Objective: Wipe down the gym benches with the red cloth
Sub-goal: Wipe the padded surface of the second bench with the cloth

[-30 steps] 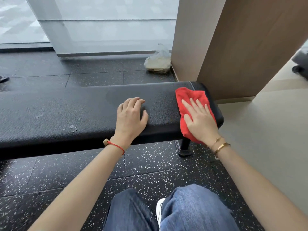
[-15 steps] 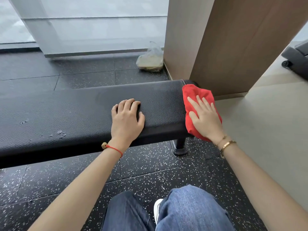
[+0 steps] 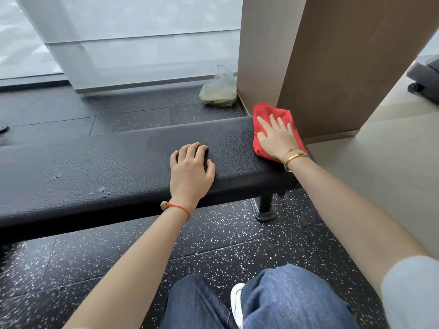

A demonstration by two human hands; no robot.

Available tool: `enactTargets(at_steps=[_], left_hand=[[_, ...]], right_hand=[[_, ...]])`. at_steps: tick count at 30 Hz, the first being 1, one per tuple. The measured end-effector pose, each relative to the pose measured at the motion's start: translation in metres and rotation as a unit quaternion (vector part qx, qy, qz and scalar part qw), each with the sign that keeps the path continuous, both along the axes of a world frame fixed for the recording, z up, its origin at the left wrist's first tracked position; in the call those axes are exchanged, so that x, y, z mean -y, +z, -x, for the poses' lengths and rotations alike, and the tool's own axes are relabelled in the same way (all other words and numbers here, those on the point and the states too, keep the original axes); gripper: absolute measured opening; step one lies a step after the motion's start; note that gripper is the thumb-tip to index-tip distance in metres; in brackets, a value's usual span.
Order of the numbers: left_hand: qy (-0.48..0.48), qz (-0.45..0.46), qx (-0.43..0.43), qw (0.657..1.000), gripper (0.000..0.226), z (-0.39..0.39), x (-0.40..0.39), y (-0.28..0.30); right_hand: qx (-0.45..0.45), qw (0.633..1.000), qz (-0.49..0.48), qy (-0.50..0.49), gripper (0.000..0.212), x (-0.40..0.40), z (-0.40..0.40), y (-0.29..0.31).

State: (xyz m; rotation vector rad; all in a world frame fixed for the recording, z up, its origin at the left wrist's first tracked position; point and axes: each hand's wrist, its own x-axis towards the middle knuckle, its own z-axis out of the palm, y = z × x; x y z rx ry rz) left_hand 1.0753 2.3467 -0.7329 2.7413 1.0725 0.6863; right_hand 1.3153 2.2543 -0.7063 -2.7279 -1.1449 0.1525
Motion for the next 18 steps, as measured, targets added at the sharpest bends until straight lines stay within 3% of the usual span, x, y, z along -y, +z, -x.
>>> enactTargets(at_steps=[8,18], left_hand=[[-0.004,0.006,-0.007,1.000,0.039,0.001,-0.001,0.000],[0.000,0.008,-0.011,1.000,0.040,-0.001,0.000,0.000]], right_hand=[[0.048,0.998,-0.022,0.022,0.057,0.050,0.047,-0.008],[0.020,0.999,0.009,0.031,0.056,0.012,0.028,0.003]])
